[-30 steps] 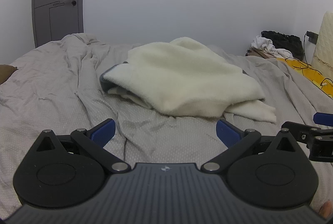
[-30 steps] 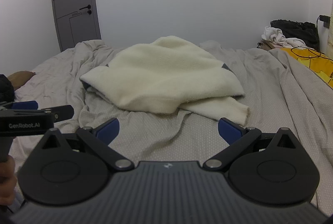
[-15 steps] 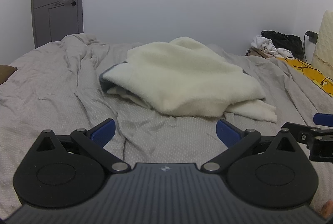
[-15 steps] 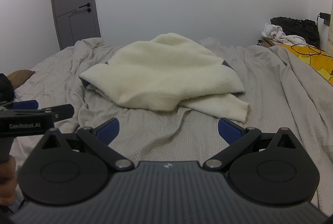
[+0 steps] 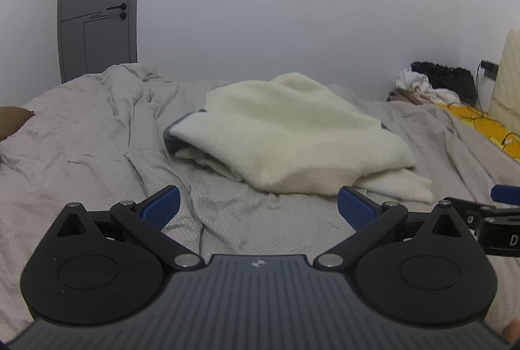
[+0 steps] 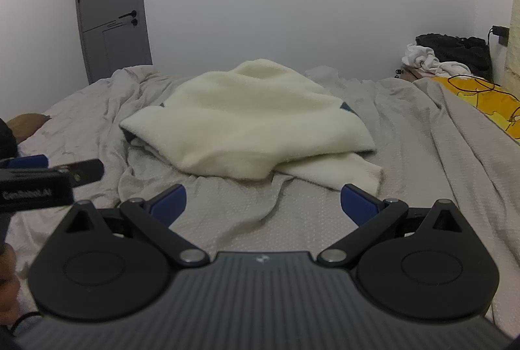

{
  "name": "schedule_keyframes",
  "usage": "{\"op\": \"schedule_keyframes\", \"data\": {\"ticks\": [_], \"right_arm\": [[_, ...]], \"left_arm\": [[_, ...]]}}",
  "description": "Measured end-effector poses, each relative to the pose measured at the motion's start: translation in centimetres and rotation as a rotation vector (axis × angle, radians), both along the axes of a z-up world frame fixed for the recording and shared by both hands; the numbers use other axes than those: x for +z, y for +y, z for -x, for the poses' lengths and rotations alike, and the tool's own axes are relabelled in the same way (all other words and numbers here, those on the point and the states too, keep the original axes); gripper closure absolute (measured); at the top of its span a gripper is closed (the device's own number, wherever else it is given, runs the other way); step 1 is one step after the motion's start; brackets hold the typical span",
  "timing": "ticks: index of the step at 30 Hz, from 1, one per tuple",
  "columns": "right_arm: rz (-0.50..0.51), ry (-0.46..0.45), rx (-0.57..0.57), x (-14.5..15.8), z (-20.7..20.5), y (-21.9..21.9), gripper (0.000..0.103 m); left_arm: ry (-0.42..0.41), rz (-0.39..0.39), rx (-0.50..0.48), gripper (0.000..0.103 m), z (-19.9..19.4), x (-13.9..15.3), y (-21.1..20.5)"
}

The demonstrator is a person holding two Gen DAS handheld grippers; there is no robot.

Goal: Fold large clothes

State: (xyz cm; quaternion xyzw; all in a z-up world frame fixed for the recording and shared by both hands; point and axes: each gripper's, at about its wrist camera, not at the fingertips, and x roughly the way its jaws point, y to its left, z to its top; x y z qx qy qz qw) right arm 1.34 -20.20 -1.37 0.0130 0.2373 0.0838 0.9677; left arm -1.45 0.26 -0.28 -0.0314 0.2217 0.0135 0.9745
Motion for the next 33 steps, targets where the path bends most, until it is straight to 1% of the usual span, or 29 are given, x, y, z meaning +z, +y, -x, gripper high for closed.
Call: {"op": "schedule_keyframes", "data": {"ticks": [3, 6, 15, 20, 24, 27, 33], "right_arm": [[-0.006, -0.004, -0.006, 0.4, 0.3, 0.1, 0.0], [-0.025, -0.007, 0.003, 0.9, 0.8, 0.2, 0.0], [-0.012, -0.016, 0.011, 1.6, 1.7, 1.6, 0.0], [-0.003, -0.029, 0.019, 1.9, 2.0, 2.3, 0.0], [-0.019, -0.029, 0.016, 2.0, 1.8, 2.4, 0.0], [-0.058, -0.025, 0.025, 1.9, 1.6, 2.3, 0.0], [-0.118, 0.019, 0.008, 1.3, 0.6, 1.8, 0.0]], "left_arm": [[-0.004, 0.018, -0.001, 0.0, 0.6, 0.5, 0.3], [-0.019, 0.006, -0.003, 0.0, 1.3, 0.9, 0.2], [-0.023, 0.023, -0.006, 0.0, 2.8, 1.4, 0.8], [-0.025, 0.057, 0.004, 0.0, 2.9, 1.6, 1.5], [-0.007, 0.081, -0.002, 0.0, 2.4, 1.6, 1.8], [0.011, 0.089, 0.005, 0.0, 1.8, 1.3, 2.2], [0.052, 0.12, 0.034, 0.0, -0.3, 0.2, 2.8]]}}
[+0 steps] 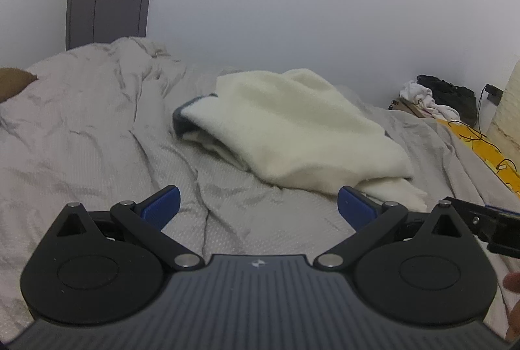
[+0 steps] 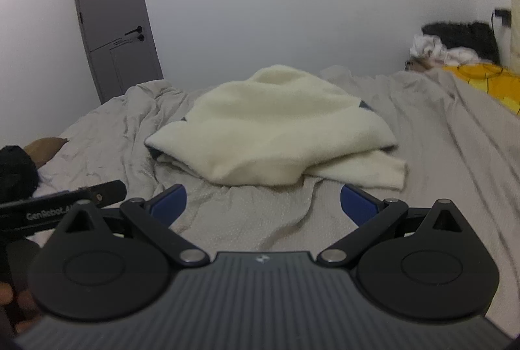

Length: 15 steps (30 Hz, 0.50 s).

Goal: Fold large clothes
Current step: 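Grasp the sweater edge with the left gripper while the right gripper grasps another edge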

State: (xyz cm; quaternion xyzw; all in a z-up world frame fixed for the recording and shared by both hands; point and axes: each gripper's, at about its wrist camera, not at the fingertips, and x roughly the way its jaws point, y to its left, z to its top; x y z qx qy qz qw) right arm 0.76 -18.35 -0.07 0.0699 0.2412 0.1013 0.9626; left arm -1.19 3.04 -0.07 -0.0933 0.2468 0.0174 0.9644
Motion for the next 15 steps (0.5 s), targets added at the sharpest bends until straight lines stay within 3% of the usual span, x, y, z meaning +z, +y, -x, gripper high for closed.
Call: {"op": "schedule_keyframes", "data": {"ticks": [10, 15], "right_arm": [[-0.173, 0.138, 0.001, 0.2, -5.4, -2.0, 0.002], [-0.233, 0.192, -0.041, 0.4, -9.5, -2.6, 0.002]], "left_arm": [[0.097, 0.02, 0.022, 0.0, -7.3, -0.7, 0.9], [0.146, 0.09, -0.004, 0.0, -12.5, -0.8, 1.7]]}}
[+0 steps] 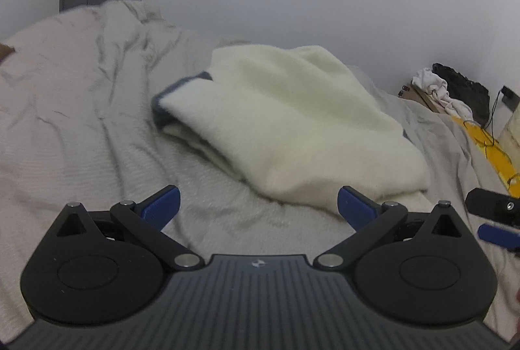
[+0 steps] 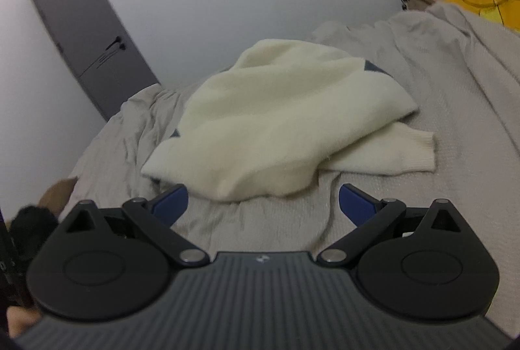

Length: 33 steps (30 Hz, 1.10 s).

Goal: Fold large clothes
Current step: 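Grasp the sweater edge with the left gripper while the right gripper grasps another edge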

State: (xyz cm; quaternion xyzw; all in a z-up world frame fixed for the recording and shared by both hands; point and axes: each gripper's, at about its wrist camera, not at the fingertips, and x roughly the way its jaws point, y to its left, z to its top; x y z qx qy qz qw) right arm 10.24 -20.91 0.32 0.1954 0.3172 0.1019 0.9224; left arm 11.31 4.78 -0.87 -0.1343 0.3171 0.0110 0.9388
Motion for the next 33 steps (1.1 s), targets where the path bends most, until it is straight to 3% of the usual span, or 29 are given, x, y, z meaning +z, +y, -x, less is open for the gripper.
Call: {"op": "schedule_keyframes", "data": {"ticks": [6, 12, 17, 22, 25, 27, 30, 33], "right_arm": [[-0.114, 0.09, -0.071, -2.7, -5.4, -0.3, 0.002], [-0.184, 0.122, -0.084, -7.8, -10.2, -0.5, 0.008], [-0.209, 0.149, -0.1, -11.7, -13.7, -1.7, 0.023], [-0.317, 0.115, -0.146, -13.2, -15.6, -3.3, 0.031], [-0.308, 0.073, -0.132, -13.4, -16.5, -3.1, 0.032], [-0.299, 0.054, -0.128, -13.8, -16.8, -2.9, 0.039], [-0.247, 0.012, -0.113, -14.0, -16.4, -2.5, 0.054], [-0.245, -0.002, -0.104, -13.7, -16.1, -2.6, 0.064]], "left_arm": [[0.029, 0.114, 0.035, 0.0, -5.8, -3.1, 2.1], [0.043, 0.3, 0.0, 0.006, -11.1, -8.9, 4.4], [0.018, 0.365, -0.029, 0.016, -14.0, -12.4, 5.6], [-0.056, 0.346, -0.073, 0.025, -15.4, -13.1, 5.4], [-0.075, 0.364, -0.068, 0.039, -15.9, -13.8, 5.7], [-0.079, 0.387, -0.063, 0.054, -15.7, -14.0, 5.8], [-0.082, 0.404, -0.061, 0.068, -15.5, -14.1, 6.2], [-0.1, 0.388, -0.072, 0.074, -14.9, -13.5, 6.0]]}}
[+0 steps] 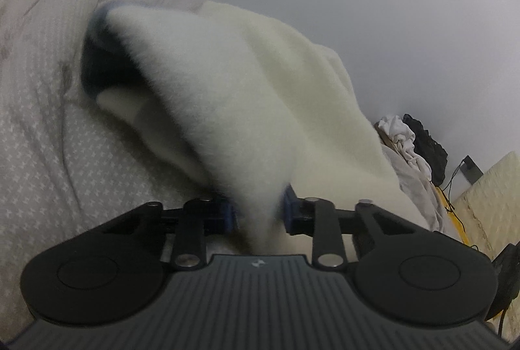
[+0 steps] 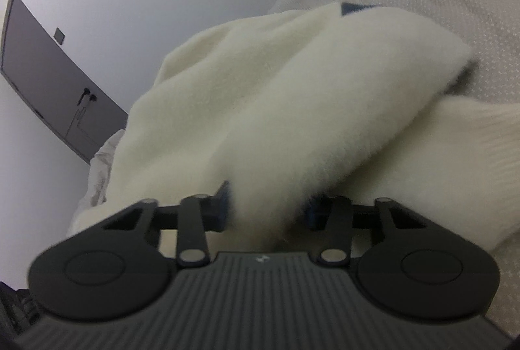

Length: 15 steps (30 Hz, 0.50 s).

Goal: Fold large clothes
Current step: 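Grasp the sweater edge with the left gripper while the right gripper grasps another edge, then lift the sweater with both grippers and shake it out in the air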

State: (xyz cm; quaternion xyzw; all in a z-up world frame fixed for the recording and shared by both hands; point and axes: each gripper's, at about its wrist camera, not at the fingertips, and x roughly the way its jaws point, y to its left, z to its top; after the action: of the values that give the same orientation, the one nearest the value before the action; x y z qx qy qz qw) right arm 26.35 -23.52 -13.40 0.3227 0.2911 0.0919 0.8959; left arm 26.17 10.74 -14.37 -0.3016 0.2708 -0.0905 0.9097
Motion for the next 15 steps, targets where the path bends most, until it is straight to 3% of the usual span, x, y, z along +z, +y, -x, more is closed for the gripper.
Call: {"op": "schedule_keyframes", "data": {"ticks": [3, 5, 15], "right_arm": [[0.032, -0.049, 0.025, 0.7, 0.8, -0.5, 0.078], [0.059, -0.074, 0.044, 1.7, 1.3, -0.2, 0.082], [0.17, -0.251, 0.137, 6.9, 6.7, 0.4, 0.086]], "left_arm": [[-0.031, -0.006, 0.006, 0.077, 1.3, 1.4, 0.0], [-0.051, 0.0, 0.011, 0.078, 2.2, 2.5, 0.1], [-0.125, 0.035, 0.051, 0.083, 10.9, 8.4, 1.8]]}}
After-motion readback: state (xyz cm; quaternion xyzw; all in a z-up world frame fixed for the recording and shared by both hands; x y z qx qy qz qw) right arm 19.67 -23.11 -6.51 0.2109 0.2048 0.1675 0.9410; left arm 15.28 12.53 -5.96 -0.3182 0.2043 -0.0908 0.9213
